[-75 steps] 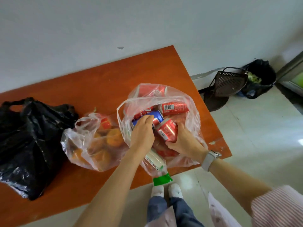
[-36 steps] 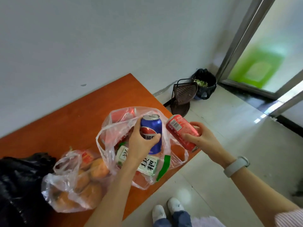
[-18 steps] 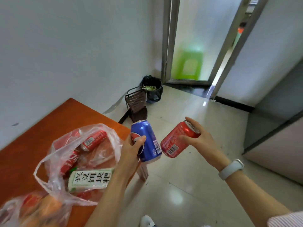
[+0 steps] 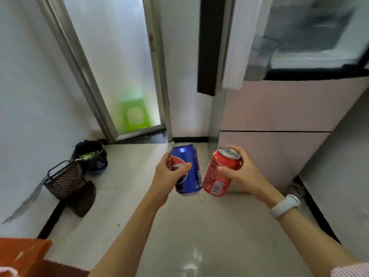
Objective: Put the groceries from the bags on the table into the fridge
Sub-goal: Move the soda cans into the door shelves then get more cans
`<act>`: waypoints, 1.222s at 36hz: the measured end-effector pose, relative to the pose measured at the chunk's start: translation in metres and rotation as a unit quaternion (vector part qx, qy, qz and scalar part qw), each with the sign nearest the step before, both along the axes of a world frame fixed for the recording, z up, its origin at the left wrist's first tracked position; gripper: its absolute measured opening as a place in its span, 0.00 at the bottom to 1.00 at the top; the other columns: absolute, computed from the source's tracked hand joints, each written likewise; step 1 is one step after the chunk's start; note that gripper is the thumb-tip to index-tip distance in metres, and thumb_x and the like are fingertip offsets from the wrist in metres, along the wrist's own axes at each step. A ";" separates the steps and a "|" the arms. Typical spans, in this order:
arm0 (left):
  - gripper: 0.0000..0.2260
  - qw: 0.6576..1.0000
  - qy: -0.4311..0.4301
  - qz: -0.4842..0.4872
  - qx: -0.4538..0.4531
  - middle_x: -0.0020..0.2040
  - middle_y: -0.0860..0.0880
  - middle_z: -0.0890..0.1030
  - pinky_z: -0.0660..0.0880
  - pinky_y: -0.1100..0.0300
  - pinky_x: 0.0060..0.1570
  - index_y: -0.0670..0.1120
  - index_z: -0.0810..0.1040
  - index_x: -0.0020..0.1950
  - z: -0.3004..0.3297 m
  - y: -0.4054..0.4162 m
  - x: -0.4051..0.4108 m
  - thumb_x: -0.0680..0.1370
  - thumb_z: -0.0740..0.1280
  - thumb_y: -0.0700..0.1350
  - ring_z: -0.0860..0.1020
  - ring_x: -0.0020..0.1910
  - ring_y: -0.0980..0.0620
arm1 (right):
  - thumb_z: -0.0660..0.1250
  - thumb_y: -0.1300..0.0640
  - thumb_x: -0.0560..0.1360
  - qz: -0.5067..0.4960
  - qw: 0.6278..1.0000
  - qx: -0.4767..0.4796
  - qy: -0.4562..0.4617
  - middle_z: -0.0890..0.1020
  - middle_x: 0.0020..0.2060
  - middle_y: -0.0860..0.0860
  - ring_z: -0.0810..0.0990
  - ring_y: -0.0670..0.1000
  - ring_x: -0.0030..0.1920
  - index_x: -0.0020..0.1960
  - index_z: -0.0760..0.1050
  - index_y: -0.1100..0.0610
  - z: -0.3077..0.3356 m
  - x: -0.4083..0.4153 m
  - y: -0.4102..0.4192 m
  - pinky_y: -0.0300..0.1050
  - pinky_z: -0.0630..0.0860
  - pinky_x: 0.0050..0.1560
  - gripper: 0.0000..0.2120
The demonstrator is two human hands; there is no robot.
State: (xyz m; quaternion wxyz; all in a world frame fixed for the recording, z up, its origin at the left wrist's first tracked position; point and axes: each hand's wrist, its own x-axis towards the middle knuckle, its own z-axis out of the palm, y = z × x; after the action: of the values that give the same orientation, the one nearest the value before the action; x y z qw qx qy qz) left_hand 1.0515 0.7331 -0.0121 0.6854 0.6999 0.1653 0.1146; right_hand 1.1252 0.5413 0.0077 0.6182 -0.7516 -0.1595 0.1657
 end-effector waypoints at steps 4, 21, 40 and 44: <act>0.27 0.997 -0.001 -0.067 0.048 0.52 0.39 0.76 0.74 0.64 0.43 0.41 0.68 0.65 0.013 -0.061 0.065 0.70 0.73 0.42 0.76 0.48 0.49 | 0.72 0.61 0.69 -0.060 0.998 0.013 -0.028 0.72 0.50 0.41 0.74 0.42 0.48 0.62 0.63 0.47 0.018 0.039 -0.072 0.34 0.73 0.42 0.27; 0.29 0.959 -0.190 -0.149 0.148 0.53 0.61 0.73 0.75 0.69 0.42 0.59 0.63 0.60 0.122 -0.200 0.291 0.68 0.75 0.41 0.76 0.51 0.61 | 0.72 0.58 0.68 -0.170 0.968 0.095 -0.160 0.75 0.53 0.45 0.77 0.46 0.53 0.63 0.64 0.48 0.096 0.246 -0.200 0.37 0.75 0.45 0.27; 0.35 0.872 -0.356 0.199 0.271 0.58 0.62 0.72 0.70 0.74 0.53 0.59 0.64 0.60 0.212 -0.199 0.344 0.61 0.78 0.42 0.73 0.58 0.68 | 0.75 0.46 0.63 0.060 0.924 0.352 -0.136 0.75 0.58 0.53 0.77 0.53 0.58 0.64 0.66 0.48 0.199 0.415 -0.136 0.52 0.76 0.56 0.33; 0.36 0.847 -0.305 0.292 0.324 0.58 0.62 0.72 0.73 0.68 0.55 0.62 0.63 0.59 0.207 -0.198 0.344 0.62 0.79 0.40 0.74 0.57 0.64 | 0.73 0.53 0.64 0.120 0.919 0.351 -0.133 0.76 0.54 0.48 0.78 0.46 0.52 0.58 0.67 0.45 0.206 0.421 -0.106 0.42 0.78 0.52 0.26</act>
State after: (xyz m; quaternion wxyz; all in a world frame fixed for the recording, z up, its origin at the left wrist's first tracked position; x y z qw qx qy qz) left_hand 1.3956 0.5348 0.1954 0.3708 0.7311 0.0980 0.5643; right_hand 1.5461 0.4352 0.2136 0.7912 -0.4762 -0.3771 0.0708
